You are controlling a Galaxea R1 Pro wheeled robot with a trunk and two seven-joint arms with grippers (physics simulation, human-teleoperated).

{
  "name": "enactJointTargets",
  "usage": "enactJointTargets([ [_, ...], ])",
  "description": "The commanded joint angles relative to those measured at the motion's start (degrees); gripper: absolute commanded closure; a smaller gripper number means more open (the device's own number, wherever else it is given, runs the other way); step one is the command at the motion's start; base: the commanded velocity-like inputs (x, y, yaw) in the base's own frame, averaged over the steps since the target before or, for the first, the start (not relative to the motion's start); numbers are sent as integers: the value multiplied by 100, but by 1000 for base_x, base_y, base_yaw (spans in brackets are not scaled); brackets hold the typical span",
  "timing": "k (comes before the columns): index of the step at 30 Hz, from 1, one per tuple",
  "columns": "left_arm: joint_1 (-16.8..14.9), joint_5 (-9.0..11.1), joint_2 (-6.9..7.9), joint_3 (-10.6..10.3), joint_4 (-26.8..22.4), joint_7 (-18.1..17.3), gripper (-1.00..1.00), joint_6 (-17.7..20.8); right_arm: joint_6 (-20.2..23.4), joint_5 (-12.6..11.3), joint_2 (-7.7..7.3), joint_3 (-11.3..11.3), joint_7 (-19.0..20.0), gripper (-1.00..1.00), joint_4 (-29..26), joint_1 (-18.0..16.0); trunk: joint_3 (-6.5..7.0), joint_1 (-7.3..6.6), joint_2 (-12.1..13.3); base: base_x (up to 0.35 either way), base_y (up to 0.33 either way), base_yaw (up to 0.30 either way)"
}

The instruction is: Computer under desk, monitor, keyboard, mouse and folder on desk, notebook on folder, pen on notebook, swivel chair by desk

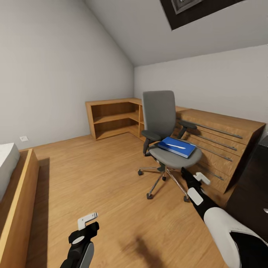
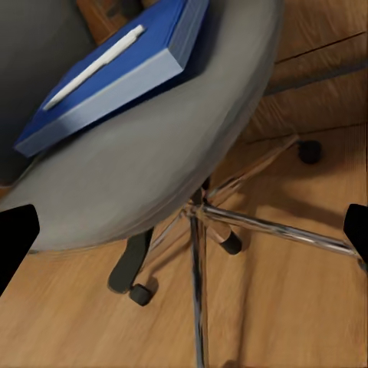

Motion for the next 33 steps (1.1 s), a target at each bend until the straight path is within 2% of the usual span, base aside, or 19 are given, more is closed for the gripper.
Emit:
enactJointTargets([
  [1, -2, 48, 3, -13, 2, 45, -100, 8, -169, 71, 42, 19, -9, -100, 98, 1, 17, -4, -1, 0, 0, 0],
  [3, -2, 47, 5, -15, 18, 45, -100, -2, -469, 310, 127, 18, -16, -100, 303, 6, 62, -9, 2, 0, 0, 0],
  [4, -2, 47, 8, -17, 33, 45, -100, -9, -789, 523, 206, 15, -22, -100, 518, 9, 84, -11, 3, 0, 0, 0],
  [7, -2, 45, 13, -18, 71, 45, -100, -17, -1278, 760, 292, 13, -30, -100, 849, 16, 150, -19, 7, 0, 0, 0],
  [14, -2, 38, 11, -18, 149, 45, -100, -27, -2346, 990, 399, 12, -33, -100, 1674, 33, 305, -37, 17, 0, 0, 0],
  [18, -2, 38, 14, -13, 161, 45, -100, -28, -2611, 1020, 415, 11, -31, -100, 1827, 136, 394, -47, 22, 0, 0, 0],
  [23, -2, 43, 28, 0, 180, 47, -100, -29, -2744, 1036, 419, 11, -25, -100, 1895, 407, 505, -60, 29, 0, 0, 0],
  [28, -2, 39, 56, 2, 533, 65, -100, -35, -2923, 1077, 428, 17, -15, -100, 1919, 805, 615, -73, 35, 0, 0, 0],
  [30, -2, 38, 56, -2, 798, 68, -100, -103, -3130, 1153, 433, 18, -13, -100, 1924, 1013, 651, -117, 116, 0, 0, 0],
  [31, -2, 38, 54, -4, 959, 68, -100, -224, -3301, 1228, 435, 18, -12, -100, 1925, 1142, 669, -139, 156, 0, 0, 0],
  [33, -2, 36, 53, -3, 1482, 59, -100, -739, -3733, 1420, 437, 19, -11, -100, 1933, 1465, 705, -183, 236, 0, 0, 0],
])
